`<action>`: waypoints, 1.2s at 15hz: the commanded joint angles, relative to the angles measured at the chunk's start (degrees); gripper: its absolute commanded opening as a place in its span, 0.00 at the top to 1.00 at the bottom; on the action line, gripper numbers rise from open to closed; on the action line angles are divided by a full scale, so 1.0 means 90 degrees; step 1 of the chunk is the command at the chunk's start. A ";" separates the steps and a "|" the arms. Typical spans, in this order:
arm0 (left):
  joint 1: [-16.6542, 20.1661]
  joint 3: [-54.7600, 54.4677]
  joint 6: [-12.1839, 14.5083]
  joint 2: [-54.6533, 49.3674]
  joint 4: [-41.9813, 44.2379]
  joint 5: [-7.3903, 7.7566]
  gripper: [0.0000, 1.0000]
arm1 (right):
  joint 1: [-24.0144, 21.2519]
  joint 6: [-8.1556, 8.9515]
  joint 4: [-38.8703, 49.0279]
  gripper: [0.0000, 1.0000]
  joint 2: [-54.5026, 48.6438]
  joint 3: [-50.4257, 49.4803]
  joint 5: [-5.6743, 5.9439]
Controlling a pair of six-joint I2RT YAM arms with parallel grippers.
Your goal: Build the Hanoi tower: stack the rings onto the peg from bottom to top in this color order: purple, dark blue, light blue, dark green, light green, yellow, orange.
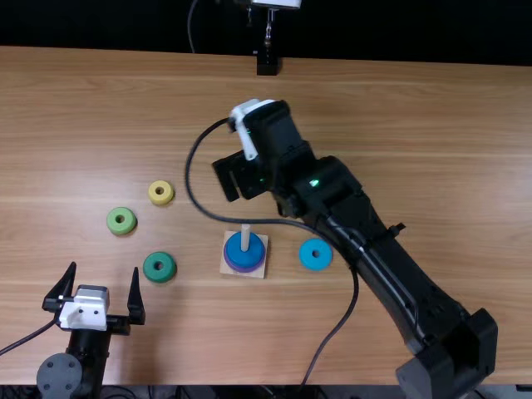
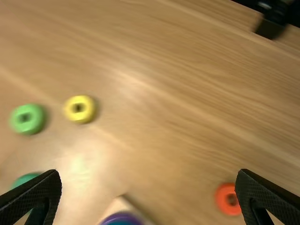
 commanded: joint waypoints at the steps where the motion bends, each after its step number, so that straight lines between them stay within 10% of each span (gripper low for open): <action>1: -0.0048 -0.0193 0.0000 -0.0074 -0.0018 -0.0038 0.00 | -0.0287 -0.0043 0.0300 0.00 0.0065 -0.0499 0.0100; 18: -0.0048 -0.0193 0.0000 -0.0074 -0.0018 -0.0038 0.00 | -0.1039 0.0097 0.0945 0.00 -0.0472 -0.3946 0.0077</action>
